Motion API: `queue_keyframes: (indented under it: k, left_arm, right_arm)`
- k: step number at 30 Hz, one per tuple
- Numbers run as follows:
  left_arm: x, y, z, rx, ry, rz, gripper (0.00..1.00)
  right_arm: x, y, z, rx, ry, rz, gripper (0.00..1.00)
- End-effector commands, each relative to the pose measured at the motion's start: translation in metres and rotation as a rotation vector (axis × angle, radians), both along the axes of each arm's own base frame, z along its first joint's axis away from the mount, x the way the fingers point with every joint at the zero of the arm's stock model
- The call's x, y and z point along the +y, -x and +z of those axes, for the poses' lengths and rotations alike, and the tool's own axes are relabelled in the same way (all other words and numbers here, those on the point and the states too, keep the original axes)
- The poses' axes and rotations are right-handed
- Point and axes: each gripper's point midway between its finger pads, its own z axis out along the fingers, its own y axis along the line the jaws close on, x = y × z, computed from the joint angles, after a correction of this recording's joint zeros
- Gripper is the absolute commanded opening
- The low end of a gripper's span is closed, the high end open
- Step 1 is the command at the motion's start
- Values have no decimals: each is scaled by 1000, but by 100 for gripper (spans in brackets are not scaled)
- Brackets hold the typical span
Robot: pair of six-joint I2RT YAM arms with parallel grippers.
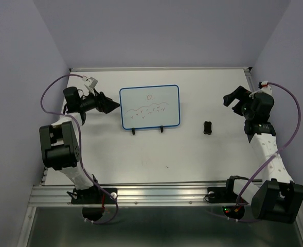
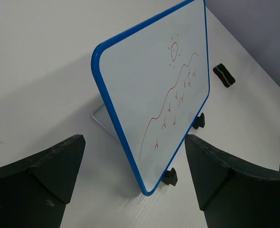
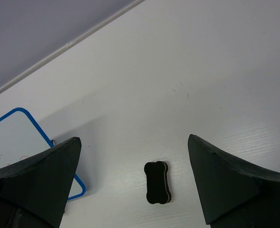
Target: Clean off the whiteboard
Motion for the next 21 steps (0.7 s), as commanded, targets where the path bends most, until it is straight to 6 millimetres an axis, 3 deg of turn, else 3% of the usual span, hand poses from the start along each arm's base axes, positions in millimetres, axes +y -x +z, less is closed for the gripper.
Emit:
queue_keyframes:
  k: [1, 17, 21]
  left_arm:
    - [-7, -14, 33, -152, 1, -115, 99]
    - [-20, -51, 22, -111, 44, -197, 99]
    - [-27, -55, 13, -87, 55, -213, 95]
  right_arm:
    - [8, -3, 18, -72, 15, 56, 100]
    - [5, 1, 26, -93, 38, 41, 100]
    - [3, 3, 28, -96, 46, 30, 100]
